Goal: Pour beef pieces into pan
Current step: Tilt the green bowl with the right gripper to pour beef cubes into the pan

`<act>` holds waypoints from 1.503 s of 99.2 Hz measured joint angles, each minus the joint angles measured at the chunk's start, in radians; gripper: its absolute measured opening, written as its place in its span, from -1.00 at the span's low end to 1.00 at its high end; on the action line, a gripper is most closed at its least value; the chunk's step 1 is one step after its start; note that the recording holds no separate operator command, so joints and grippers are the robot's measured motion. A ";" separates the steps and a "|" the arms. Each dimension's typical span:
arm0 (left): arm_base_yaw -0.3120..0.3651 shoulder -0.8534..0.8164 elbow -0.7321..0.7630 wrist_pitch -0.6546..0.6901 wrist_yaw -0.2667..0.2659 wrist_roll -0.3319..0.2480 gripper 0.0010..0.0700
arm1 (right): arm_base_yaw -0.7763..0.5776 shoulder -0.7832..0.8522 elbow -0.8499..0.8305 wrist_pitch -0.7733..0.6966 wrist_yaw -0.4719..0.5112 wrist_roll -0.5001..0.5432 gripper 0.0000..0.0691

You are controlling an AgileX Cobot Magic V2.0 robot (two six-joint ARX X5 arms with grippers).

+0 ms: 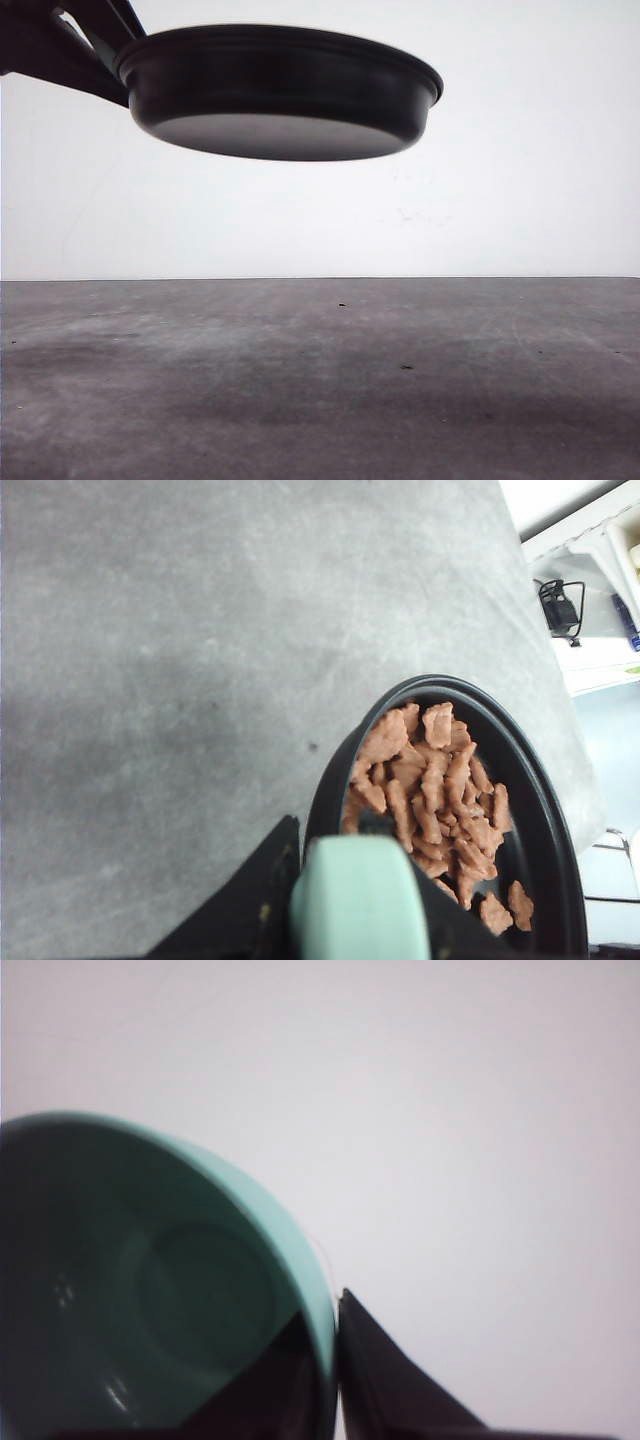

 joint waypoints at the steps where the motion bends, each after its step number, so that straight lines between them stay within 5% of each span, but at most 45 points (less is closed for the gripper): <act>1: 0.000 0.000 0.002 0.001 0.000 0.000 -0.88 | 0.000 0.000 0.000 0.000 0.000 0.000 -0.97; 17: 0.002 0.000 0.014 0.008 -0.002 0.000 -0.88 | -0.010 0.000 0.000 -0.026 0.048 0.094 -0.97; 28: 0.002 0.000 0.014 0.003 -0.002 0.003 -0.88 | -0.042 -0.010 0.000 -0.143 0.131 0.282 -0.97; 38: 0.002 0.000 0.014 -0.002 -0.002 0.016 -0.88 | -0.115 -0.079 0.000 -0.364 0.091 0.513 -0.97; 55: 0.002 0.000 0.014 -0.006 -0.002 0.027 -0.88 | -0.372 -0.288 0.013 -0.824 -0.161 1.077 -0.97; 66: 0.002 0.000 0.014 -0.003 -0.002 0.031 -0.88 | -0.655 -0.301 0.019 -1.106 -0.454 1.409 -0.97; 74: 0.002 0.000 0.014 0.009 -0.003 0.033 -0.88 | -0.865 -0.244 0.002 -1.248 -0.710 1.532 -0.97; 82: 0.002 0.000 0.014 0.023 -0.003 0.034 -0.88 | -1.022 -0.145 -0.046 -1.316 -0.946 1.589 -0.97; 89: 0.002 0.000 0.014 0.027 -0.005 0.034 -0.88 | -1.088 -0.075 -0.099 -1.337 -1.051 1.611 -0.97; 149: 0.002 0.000 0.014 -0.016 0.001 0.040 -0.88 | -0.992 0.172 -0.152 -1.241 -1.059 1.613 -0.96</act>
